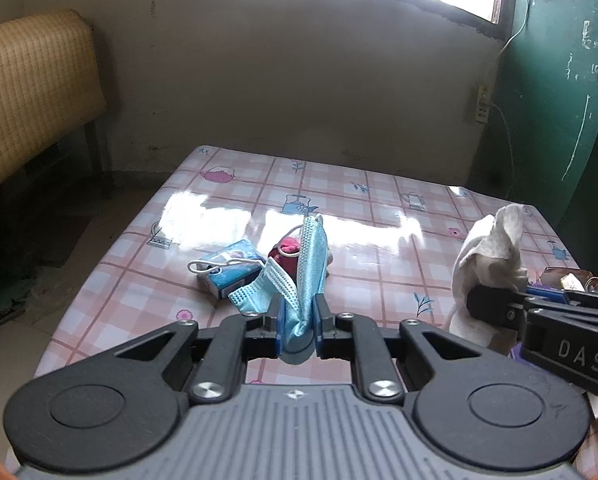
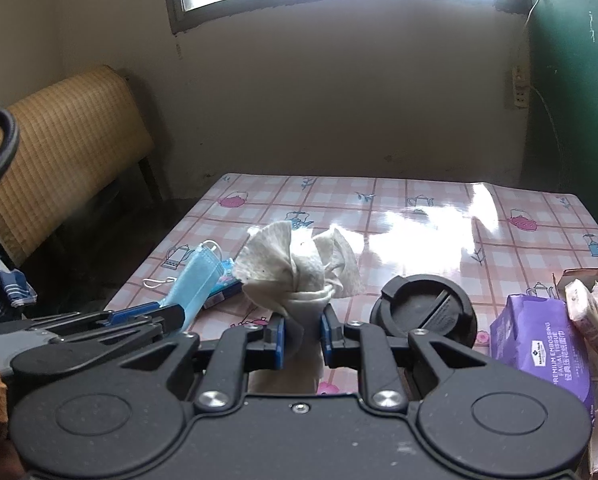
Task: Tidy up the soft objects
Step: 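Lift the blue mask and white cloth in both tools off the table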
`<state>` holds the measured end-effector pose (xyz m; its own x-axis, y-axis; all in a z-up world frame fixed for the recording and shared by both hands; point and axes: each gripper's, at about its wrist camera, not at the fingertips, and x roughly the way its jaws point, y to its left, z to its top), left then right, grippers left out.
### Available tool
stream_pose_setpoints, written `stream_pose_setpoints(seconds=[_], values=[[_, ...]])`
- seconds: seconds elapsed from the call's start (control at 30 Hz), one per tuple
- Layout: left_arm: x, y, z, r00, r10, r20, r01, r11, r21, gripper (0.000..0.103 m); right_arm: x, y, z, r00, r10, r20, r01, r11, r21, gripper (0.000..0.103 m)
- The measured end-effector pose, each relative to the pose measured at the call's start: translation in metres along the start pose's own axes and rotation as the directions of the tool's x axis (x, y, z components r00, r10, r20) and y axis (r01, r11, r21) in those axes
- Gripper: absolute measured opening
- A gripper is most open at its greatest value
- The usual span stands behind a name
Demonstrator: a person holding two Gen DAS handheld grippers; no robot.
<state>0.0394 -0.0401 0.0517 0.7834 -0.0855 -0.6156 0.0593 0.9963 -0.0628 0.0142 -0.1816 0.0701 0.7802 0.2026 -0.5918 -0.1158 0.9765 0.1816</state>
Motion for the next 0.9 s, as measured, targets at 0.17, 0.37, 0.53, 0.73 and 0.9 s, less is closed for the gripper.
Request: stream_pose_setpoints(seconds=[0.17, 0.37, 0.53, 0.73, 0.9], values=[[0.001, -0.006, 0.002, 1.0, -0.008, 0.0, 0.008, 1.0, 0.008, 0.017, -0.001, -0.006, 0.001, 1.0, -0.009, 0.002, 0.009, 1.0, 0.004, 0.022], [0.004, -0.01, 0.003, 1.0, -0.019, -0.005, 0.019, 1.0, 0.016, 0.017, -0.003, -0.011, 0.003, 1.0, -0.018, 0.005, 0.018, 1.0, 0.009, 0.022], [0.006, -0.013, 0.004, 1.0, -0.026, -0.004, 0.026, 0.999, 0.023, 0.017, -0.004, -0.016, 0.004, 1.0, -0.025, 0.01, 0.024, 1.0, 0.014, 0.022], [0.008, -0.018, 0.006, 0.999, -0.032, -0.002, 0.032, 0.999, 0.033, 0.017, -0.005, -0.021, 0.005, 0.999, -0.032, 0.013, 0.032, 0.999, 0.019, 0.022], [0.01, -0.022, 0.007, 0.999, -0.036, -0.003, 0.037, 0.998, 0.043, 0.017, -0.005, -0.025, 0.006, 0.999, -0.035, 0.011, 0.035, 0.999, 0.02, 0.022]])
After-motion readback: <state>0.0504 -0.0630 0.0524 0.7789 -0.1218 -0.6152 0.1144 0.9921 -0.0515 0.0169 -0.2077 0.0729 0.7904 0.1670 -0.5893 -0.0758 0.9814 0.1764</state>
